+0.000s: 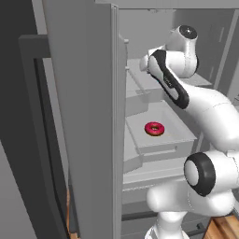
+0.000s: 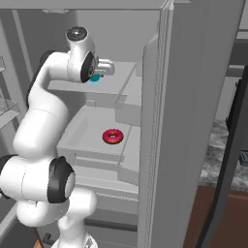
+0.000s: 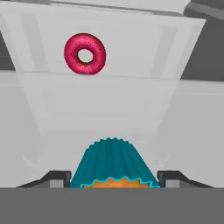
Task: Take the cupcake and donut from the fridge and place them on the empty tray on the dining counter.
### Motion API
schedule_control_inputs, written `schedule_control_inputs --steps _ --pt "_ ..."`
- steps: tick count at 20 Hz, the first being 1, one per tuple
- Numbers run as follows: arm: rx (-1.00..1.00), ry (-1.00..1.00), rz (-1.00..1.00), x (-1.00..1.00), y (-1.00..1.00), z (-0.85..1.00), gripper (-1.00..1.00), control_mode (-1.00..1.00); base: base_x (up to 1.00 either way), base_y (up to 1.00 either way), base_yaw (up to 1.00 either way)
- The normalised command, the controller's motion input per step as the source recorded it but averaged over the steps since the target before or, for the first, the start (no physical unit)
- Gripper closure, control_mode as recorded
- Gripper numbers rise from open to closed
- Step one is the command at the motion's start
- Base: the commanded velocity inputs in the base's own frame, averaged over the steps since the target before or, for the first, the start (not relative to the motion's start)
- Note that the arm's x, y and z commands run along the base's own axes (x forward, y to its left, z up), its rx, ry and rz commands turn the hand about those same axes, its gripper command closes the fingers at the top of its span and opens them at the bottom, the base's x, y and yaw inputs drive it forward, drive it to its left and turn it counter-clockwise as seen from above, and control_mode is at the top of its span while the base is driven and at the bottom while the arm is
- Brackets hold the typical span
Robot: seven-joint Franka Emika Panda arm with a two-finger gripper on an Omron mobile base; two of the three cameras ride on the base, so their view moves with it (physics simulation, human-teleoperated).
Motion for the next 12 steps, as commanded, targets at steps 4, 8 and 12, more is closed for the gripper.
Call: schedule_control_inputs --steps 4,8,12 --pt "0.00 -0.21 0.05 -1.00 -0.11 0.00 1.00 -1.00 0.00 0.00 0.00" --pt "0.00 -0.17 0.03 -1.00 0.00 -0.02 1.00 -1.00 0.00 0.00 0.00" --pt "0.00 -0.04 0.00 -1.00 0.00 -0.10 1.00 -1.00 0.00 0.00 0.00"
